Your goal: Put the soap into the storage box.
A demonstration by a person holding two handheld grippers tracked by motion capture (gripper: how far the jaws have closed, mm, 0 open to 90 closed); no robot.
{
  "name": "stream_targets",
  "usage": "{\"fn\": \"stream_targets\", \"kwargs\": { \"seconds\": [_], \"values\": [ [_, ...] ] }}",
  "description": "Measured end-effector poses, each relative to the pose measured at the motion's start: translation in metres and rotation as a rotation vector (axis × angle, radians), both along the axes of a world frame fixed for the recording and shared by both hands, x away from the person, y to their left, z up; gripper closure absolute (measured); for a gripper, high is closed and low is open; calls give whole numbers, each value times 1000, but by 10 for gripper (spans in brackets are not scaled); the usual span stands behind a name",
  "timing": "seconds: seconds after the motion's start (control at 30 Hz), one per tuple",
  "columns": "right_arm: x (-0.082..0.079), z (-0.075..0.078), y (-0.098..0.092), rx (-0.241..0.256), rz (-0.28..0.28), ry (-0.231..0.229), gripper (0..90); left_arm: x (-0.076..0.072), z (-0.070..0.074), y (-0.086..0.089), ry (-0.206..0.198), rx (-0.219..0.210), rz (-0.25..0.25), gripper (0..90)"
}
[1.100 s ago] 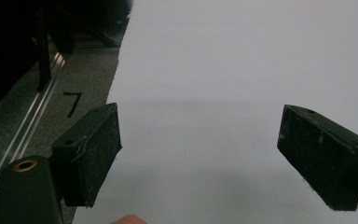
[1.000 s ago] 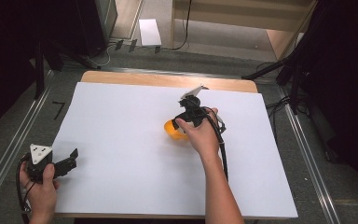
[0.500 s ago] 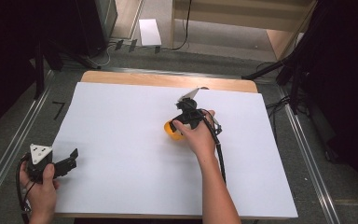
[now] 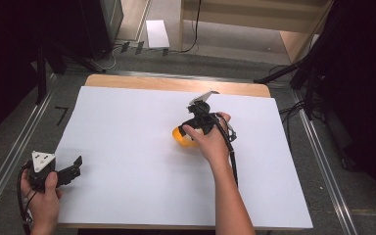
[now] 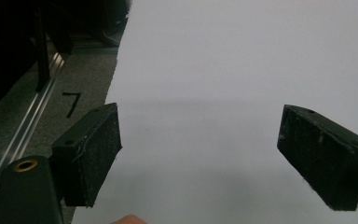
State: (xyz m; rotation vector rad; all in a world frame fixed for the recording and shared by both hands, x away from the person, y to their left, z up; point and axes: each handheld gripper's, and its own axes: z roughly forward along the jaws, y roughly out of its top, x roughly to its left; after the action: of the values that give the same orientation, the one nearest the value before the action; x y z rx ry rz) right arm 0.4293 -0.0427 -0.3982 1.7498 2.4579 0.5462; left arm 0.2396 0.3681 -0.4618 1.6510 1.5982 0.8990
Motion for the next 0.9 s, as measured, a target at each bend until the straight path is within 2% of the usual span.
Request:
{"fn": "stream_targets", "kwargs": {
  "seconds": [0.33,0.9],
  "values": [
    [-2,7,-15,18,-25,-22,124,0,0,0,0,2,1,142],
    [-4,9,-41,29,-74,-41,127,0,0,-1,2,6,2,142]
  ]
}}
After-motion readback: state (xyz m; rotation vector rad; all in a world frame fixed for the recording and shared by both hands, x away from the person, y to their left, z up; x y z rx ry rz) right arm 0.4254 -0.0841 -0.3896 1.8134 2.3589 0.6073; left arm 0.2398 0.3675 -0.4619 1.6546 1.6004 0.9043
